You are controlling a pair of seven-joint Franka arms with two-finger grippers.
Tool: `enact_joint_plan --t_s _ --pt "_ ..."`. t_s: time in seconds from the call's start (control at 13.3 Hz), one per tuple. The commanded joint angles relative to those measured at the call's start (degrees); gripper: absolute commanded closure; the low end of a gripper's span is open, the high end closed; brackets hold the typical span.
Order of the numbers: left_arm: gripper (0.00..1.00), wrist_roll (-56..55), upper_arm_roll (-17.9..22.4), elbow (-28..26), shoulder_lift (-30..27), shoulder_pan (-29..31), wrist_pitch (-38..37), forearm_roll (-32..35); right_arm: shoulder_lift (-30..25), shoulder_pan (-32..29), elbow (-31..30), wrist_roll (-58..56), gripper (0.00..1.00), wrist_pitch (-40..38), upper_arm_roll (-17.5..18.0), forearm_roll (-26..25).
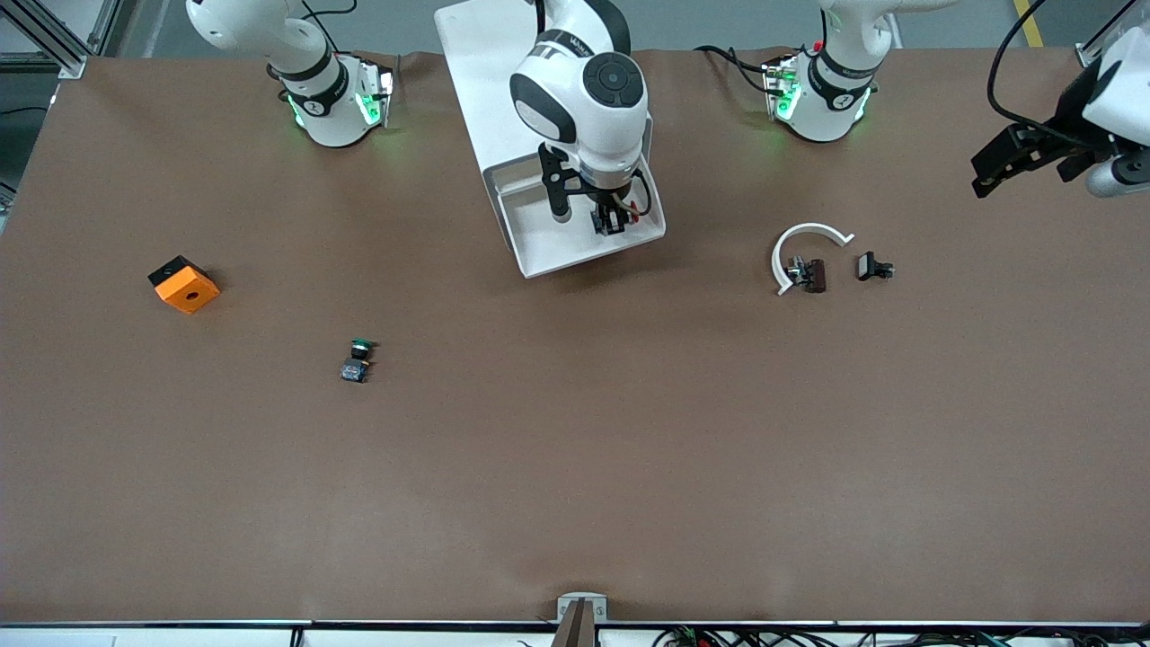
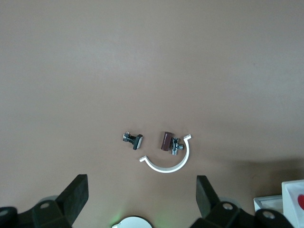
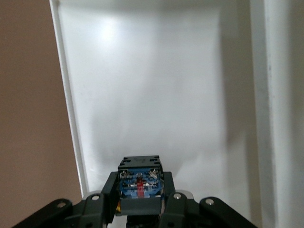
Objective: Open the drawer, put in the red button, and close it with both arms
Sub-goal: 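Raise the right gripper out of the drawer and withdraw it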
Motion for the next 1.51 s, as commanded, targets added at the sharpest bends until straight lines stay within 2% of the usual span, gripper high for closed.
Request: enact_joint_plan --t_s 0.0,0.08,0.3,0.53,0.6,0.75,0.98,1.13,1.43 --pt "0.00 1.1 0.0 -2.5 -2.2 -0.3 1.0 -0.6 1.0 0.6 2.5 0.7 0.19 -0.4 -0.5 -0.6" --pt "0.00 1.0 0.0 -1.3 -1.8 -0.4 0.7 -0.7 1.0 0.4 2.5 0.5 0.00 -0.4 -0.5 -0.5" --pt "0.00 1.5 -0.2 0.5 -0.5 -0.2 -0.6 -0.7 1.0 -0.1 5.3 -1.1 0.00 -0.9 -0.5 0.1" --pt "0.00 1.5 -0.2 0.5 0.4 0.1 -0.4 -2.0 0.5 -2.8 6.5 -8.3 0.00 -4.3 -0.4 0.7" --pt "0.00 1.5 -0.1 0.4 0.5 0.2 -0.4 -2.3 0.4 -4.1 8.5 -12.6 0.00 -7.7 -0.3 0.9" --pt "0.00 1.4 0.0 0.5 0.9 0.1 -0.2 -2.4 -0.1 -7.5 12.3 -24.3 0.00 -15.4 -0.6 5.9" --pt "0.00 1.5 0.0 1.8 2.9 0.1 -0.3 -2.3 -3.2 -12.7 13.4 -41.4 0.00 -22.5 -0.8 6.0" --pt "0.00 1.0 0.0 3.6 4.8 0.0 -0.6 -2.2 -5.3 -17.9 13.5 -53.0 0.00 -28.0 -0.9 5.8" --pt "0.00 0.1 -0.8 3.2 7.4 -0.9 1.0 -2.3 -9.5 -28.4 13.5 -75.5 0.00 -35.4 -1.0 4.8"
